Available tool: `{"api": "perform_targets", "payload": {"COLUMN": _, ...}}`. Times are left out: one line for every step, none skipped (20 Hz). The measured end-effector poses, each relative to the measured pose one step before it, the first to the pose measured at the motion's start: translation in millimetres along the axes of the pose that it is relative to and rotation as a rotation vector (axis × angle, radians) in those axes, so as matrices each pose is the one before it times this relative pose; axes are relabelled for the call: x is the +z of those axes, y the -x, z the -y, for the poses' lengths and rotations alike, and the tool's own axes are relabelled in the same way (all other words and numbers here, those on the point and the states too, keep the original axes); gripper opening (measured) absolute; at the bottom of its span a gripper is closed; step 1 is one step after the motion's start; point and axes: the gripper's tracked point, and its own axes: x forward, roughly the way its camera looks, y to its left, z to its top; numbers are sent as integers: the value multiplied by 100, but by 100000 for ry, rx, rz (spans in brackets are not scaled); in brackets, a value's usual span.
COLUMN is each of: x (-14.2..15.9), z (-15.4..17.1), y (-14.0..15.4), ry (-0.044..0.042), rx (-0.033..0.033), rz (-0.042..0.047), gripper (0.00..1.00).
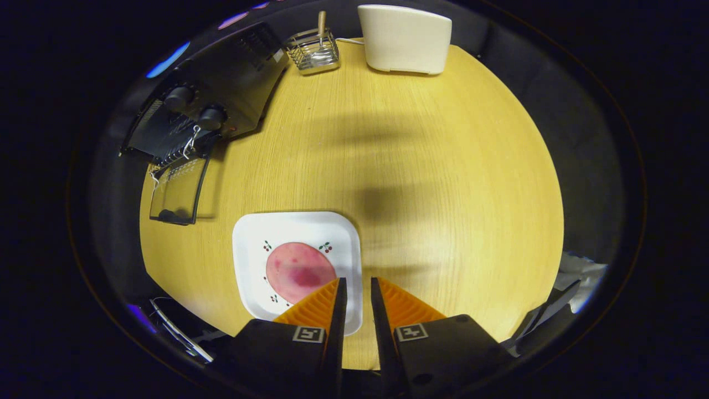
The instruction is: Open the toaster oven, put the food inside, and close the toaster oven door.
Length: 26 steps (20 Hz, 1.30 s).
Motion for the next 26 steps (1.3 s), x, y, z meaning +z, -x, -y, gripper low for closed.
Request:
{"api": "perform_targets", "payload": {"x": -217, "z": 27, "y": -378, "ry": 1798, "rx": -542, "rz": -1356, "gripper": 32}}
{"api": "perform_targets", "payload": {"x": -206, "z": -42, "y": -411, "ry": 2142, "rx": -210, "rz": -1116, "gripper": 31}}
{"api": "perform_targets", "payload": {"x": -327, "z": -96, "y": -393, "ry": 2083, "rx": -280, "rz": -1143, "gripper": 31}}
{"api": "perform_targets", "payload": {"x": -102, "z": -33, "y": -71, "ry": 2060, "rx": -219, "rz": -598, "gripper": 31}}
{"api": "perform_targets", "payload": {"x": 684, "z": 27, "y": 529, "ry": 717, "rx": 346, "rz": 1861, "gripper": 30}}
{"api": "perform_targets", "payload": {"x": -155, "z": 23, "y": -1022, "ry": -427, "rx": 1199, "rz": 212, "gripper": 21}}
{"api": "perform_targets", "payload": {"x": 32, "z": -235, "y": 373, "ry": 788, "rx": 2787, "rz": -300, "gripper": 14}}
{"api": "perform_targets", "payload": {"x": -36, "z": -271, "y": 51, "ry": -59, "rx": 3109, "rz": -648, "gripper": 14}}
{"api": "perform_targets", "payload": {"x": -44, "z": -56, "y": -399, "ry": -1847, "rx": 2269, "rz": 283, "gripper": 7}}
{"api": "perform_targets", "payload": {"x": 25, "z": -141, "y": 145, "ry": -3304, "rx": 3161, "rz": 587, "gripper": 6}}
{"api": "perform_targets", "payload": {"x": -183, "z": -129, "y": 84, "ry": -3761, "rx": 3742, "rz": 755, "gripper": 5}}
{"api": "perform_targets", "payload": {"x": -141, "z": -299, "y": 148, "ry": -4604, "rx": 4595, "rz": 667, "gripper": 5}}
{"api": "perform_targets", "payload": {"x": -30, "z": -362, "y": 245, "ry": -5668, "rx": 5012, "rz": 1190, "gripper": 5}}
{"api": "perform_targets", "payload": {"x": 58, "z": -429, "y": 220, "ry": -6310, "rx": 4845, "rz": 1955, "gripper": 5}}
{"api": "perform_targets", "payload": {"x": -151, "z": -397, "y": 351, "ry": -5696, "rx": 4088, "rz": 1853, "gripper": 5}}
{"api": "perform_targets", "payload": {"x": 37, "z": -398, "y": 380, "ry": -4829, "rx": 3280, "rz": 2490, "gripper": 5}}
{"api": "perform_targets", "payload": {"x": -223, "z": -254, "y": 319, "ry": -3162, "rx": 1890, "rz": 1666, "gripper": 5}}
{"api": "perform_targets", "payload": {"x": -108, "z": -243, "y": 251, "ry": -1645, "rx": 1290, "rz": 1409, "gripper": 5}}
{"api": "perform_targets", "payload": {"x": -97, "z": -499, "y": 170, "ry": -1094, "rx": 1416, "rz": 1523, "gripper": 5}}
{"api": "perform_targets", "payload": {"x": -53, "z": -707, "y": 312, "ry": -1619, "rx": 1104, "rz": 1727, "gripper": 5}}
{"api": "perform_targets", "payload": {"x": -298, "z": -574, "y": 634, "ry": -2048, "rx": 1223, "rz": 1820, "gripper": 5}}
{"api": "perform_targets", "payload": {"x": -195, "z": -912, "y": 472, "ry": -2307, "rx": 1460, "rz": 1819, "gripper": 5}}
{"api": "perform_targets", "payload": {"x": -391, "z": -1228, "y": 424, "ry": -2139, "rx": 1077, "rz": 1735, "gripper": 5}}
{"api": "perform_targets", "payload": {"x": -408, "z": -1422, "y": 123, "ry": -2026, "rx": 1500, "rz": 1698, "gripper": 5}}
{"api": "perform_targets", "payload": {"x": -465, "z": -1513, "y": -61, "ry": -2156, "rx": 1466, "rz": 1951, "gripper": 5}}
{"api": "perform_targets", "payload": {"x": -684, "z": -1592, "y": -253, "ry": -2477, "rx": 2015, "rz": 1353, "gripper": 5}}
